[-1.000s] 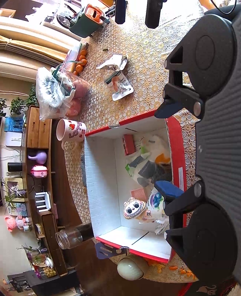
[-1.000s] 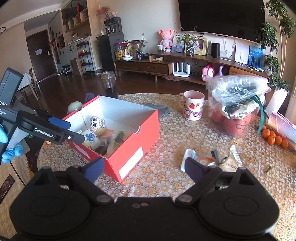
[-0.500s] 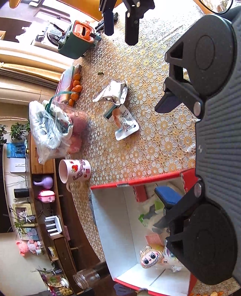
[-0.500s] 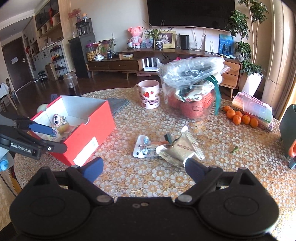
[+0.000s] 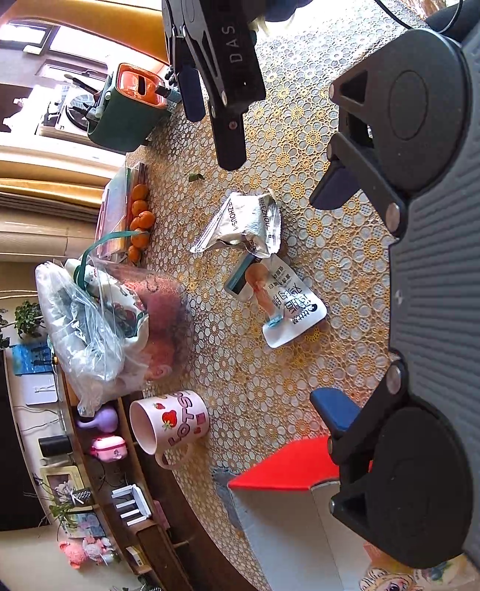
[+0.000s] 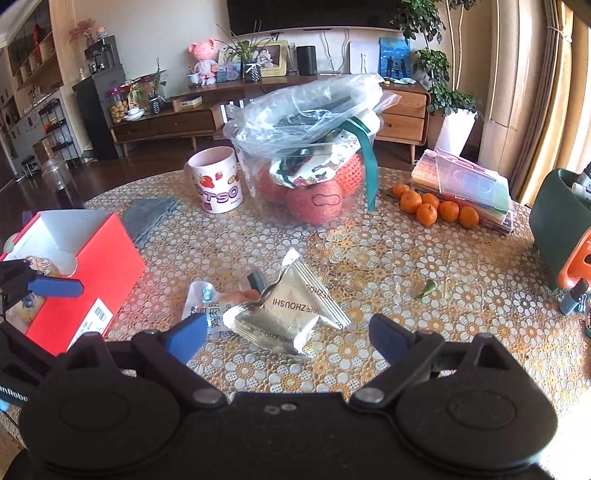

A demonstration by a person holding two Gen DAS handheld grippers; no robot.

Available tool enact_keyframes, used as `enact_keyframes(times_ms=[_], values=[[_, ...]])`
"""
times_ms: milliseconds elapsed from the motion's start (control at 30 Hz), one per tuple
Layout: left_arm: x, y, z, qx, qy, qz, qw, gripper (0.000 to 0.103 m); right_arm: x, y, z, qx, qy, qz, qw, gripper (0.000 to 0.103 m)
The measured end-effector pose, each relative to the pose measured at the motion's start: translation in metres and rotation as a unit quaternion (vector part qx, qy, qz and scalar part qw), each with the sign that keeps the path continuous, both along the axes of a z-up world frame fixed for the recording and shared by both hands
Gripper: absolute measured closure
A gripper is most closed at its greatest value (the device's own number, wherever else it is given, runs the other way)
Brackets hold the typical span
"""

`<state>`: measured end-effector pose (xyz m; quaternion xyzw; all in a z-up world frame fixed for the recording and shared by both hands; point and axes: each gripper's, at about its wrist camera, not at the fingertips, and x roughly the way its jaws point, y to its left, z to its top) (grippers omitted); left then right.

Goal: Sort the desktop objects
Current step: 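Close right tool on silver ZHOUSHI pouch while left tool approaches white printed packet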

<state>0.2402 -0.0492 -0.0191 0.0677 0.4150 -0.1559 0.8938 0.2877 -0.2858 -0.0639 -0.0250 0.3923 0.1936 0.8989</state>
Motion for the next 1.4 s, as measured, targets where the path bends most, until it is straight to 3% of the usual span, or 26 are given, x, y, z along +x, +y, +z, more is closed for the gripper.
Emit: enact_keyframes(times_ms=[200, 767, 1067, 1200, 1400], values=[[0.027, -0.014, -0.021, -0.003, 0.011, -0.021, 0.9997, 0.000, 0.030, 0.018, -0.016, -0.008, 0.029, -0.031, 0.999, 0.009], [0.077, -0.029, -0.062, -0.003, 0.030, -0.025, 0.9992, 0.000, 0.094, 0.042, -0.063, 0.000, 0.111, -0.125, 0.986, 0.014], [0.096, -0.033, -0.076, -0.007, 0.040, -0.017, 0.9990, 0.000, 0.104, 0.037, -0.078, -0.008, 0.128, -0.132, 0.983, 0.026], [0.101, -0.033, -0.077, -0.016, 0.040, -0.019, 0.9989, 0.000, 0.103, 0.034, -0.075, -0.007, 0.118, -0.119, 0.986, 0.042], [0.097, -0.030, -0.072, -0.032, 0.039, -0.038, 0.9980, 0.000, 0.102, 0.020, -0.065, 0.007, 0.112, -0.095, 0.989, 0.057]])
